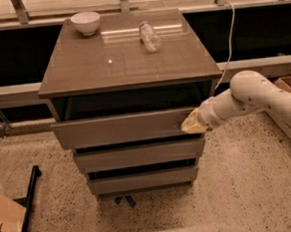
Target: Close top drawer
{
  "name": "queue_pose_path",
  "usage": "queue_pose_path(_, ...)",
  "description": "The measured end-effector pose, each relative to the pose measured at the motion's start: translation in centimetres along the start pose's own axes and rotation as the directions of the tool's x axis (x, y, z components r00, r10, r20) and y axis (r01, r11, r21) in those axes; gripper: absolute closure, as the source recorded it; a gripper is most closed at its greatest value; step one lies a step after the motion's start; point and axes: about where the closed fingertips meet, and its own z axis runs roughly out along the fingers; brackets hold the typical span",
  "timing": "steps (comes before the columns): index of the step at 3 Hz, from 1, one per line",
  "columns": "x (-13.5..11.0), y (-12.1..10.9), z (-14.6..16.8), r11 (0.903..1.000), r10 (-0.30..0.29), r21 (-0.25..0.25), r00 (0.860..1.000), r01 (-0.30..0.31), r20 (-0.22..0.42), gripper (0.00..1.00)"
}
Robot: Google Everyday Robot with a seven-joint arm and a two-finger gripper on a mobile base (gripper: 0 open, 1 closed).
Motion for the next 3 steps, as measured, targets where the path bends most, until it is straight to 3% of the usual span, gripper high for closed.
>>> queue_pose_path(1, -1.6, -3.3, -0.1, 0.9985, -0.044, 0.033, 0.999, 0.043, 0.029, 0.81)
queue_pose_path(2, -3.3, -6.5, -2.4, 0.9925, -0.066, 0.107, 0.996, 0.06, 0.051, 0.57)
queue_pose_path(3, -3.3, -6.4, -2.0, 0.993, -0.067, 0.101, 0.996, 0.062, 0.052, 0.34)
